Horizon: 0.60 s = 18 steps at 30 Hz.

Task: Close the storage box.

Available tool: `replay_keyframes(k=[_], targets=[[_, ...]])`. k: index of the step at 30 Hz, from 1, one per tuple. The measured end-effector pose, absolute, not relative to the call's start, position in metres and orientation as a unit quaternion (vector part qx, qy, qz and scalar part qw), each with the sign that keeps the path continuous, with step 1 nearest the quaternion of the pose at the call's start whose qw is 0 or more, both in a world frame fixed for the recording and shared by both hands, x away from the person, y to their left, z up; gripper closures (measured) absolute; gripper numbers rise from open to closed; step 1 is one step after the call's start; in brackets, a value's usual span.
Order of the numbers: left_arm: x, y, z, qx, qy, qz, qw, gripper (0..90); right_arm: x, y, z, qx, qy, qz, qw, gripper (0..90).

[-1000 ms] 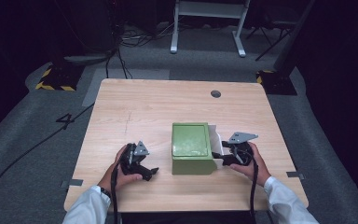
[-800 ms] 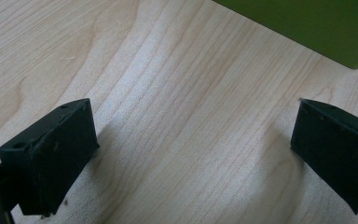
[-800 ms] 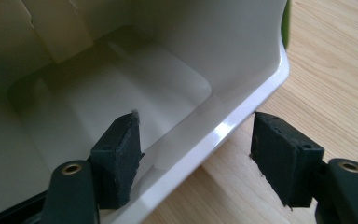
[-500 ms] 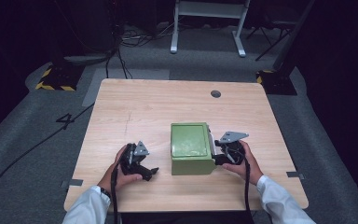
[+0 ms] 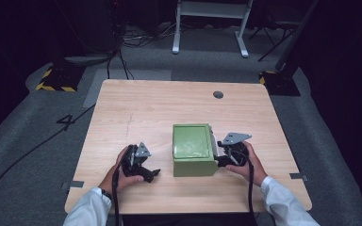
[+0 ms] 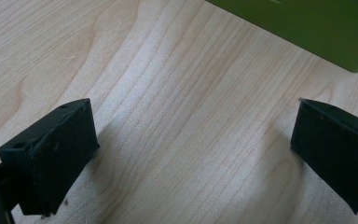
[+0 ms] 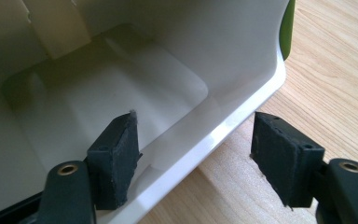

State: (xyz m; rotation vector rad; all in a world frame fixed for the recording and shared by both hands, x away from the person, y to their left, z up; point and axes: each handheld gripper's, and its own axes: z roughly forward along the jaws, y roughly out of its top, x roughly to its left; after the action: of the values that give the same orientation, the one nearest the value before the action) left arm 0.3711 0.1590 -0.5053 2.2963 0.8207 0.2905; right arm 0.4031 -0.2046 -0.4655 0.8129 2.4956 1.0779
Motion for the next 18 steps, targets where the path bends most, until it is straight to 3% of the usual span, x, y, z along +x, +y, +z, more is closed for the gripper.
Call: replay_keyframes(k=[18], targets=[[0.3706, 0.1589, -0.5053, 0.88, 0.317, 0.112, 0.336, 0.6, 0.4024, -0.2088, -0.4591, 0.264, 0.876, 0.374, 0.152, 29.9]])
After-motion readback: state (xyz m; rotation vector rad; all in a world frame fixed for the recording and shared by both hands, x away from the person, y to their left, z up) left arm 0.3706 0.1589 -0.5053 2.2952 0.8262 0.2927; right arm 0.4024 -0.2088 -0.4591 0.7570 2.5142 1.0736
